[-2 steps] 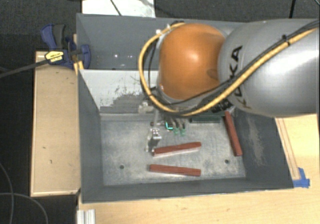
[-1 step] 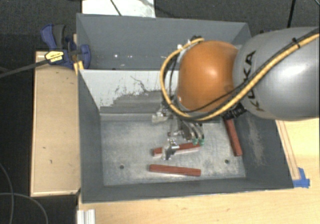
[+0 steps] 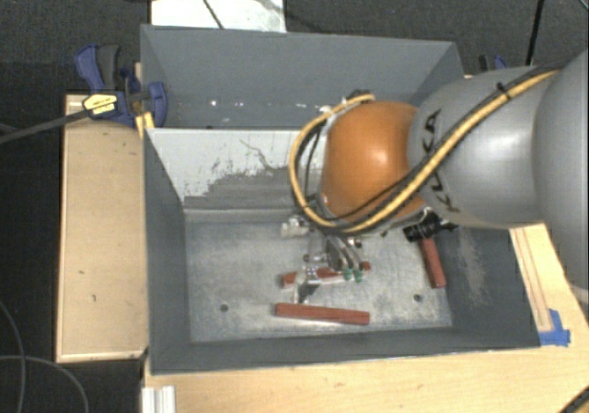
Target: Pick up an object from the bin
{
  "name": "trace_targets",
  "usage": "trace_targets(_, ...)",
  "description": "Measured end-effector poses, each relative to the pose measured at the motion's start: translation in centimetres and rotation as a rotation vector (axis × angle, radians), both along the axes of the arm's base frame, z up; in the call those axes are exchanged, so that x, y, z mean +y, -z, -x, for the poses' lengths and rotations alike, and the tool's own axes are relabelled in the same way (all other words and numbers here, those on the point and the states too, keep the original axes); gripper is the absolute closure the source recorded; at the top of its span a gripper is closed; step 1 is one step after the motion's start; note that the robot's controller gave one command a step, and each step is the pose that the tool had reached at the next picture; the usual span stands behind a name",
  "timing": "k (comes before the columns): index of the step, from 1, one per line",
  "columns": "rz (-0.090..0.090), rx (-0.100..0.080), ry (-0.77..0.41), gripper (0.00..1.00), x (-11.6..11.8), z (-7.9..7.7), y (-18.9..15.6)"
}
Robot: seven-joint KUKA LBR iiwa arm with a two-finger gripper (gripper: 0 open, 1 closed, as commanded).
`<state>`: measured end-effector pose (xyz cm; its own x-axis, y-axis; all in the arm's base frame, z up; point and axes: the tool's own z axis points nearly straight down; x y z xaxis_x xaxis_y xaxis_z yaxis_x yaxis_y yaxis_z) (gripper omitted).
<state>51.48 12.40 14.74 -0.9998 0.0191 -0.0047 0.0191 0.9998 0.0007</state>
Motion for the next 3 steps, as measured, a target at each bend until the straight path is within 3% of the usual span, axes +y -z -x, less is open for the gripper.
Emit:
trace_targets(1, 0.001, 0.005, -0.093, 0.00, -0.8, 0.2, 2.9)
trace_targets(2, 0.000, -0.009, -0.383, 1.00, -3.3, -3.3, 7.2)
trace_targets(3, 0.000, -0.009, -0.381, 1.00, -3.3, -3.3, 7.2)
